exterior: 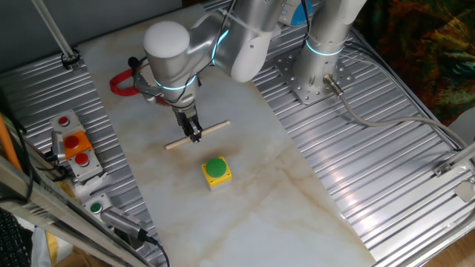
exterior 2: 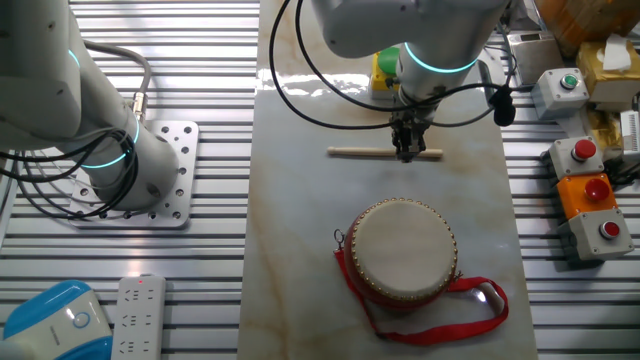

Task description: Play the drum

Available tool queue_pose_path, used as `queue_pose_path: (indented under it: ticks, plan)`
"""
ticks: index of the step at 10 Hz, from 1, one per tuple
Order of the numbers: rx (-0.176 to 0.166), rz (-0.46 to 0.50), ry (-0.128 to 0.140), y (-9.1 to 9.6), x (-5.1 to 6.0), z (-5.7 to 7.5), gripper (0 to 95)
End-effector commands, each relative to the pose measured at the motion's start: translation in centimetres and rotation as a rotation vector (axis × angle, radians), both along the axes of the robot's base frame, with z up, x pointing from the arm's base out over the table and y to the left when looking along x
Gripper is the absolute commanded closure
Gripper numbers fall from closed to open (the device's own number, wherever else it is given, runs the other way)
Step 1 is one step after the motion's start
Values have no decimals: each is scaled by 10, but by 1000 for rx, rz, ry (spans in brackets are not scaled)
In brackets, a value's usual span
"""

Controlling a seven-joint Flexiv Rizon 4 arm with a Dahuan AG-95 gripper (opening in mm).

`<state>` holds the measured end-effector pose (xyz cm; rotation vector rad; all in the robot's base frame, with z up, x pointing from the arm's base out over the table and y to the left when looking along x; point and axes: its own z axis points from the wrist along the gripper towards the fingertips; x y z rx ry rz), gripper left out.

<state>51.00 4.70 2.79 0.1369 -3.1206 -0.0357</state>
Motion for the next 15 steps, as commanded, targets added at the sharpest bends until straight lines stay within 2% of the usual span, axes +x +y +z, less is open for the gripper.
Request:
queue_pose_path:
  ticks: [1, 13, 14, 15]
  plan:
    - [0, 0, -1, 0, 0, 0, 570]
    - [0, 0, -1, 0, 0, 0, 570]
    - [-9, 3, -3, 0, -3, -12, 570]
    - [-9, 3, -1, -1, -2, -8, 570]
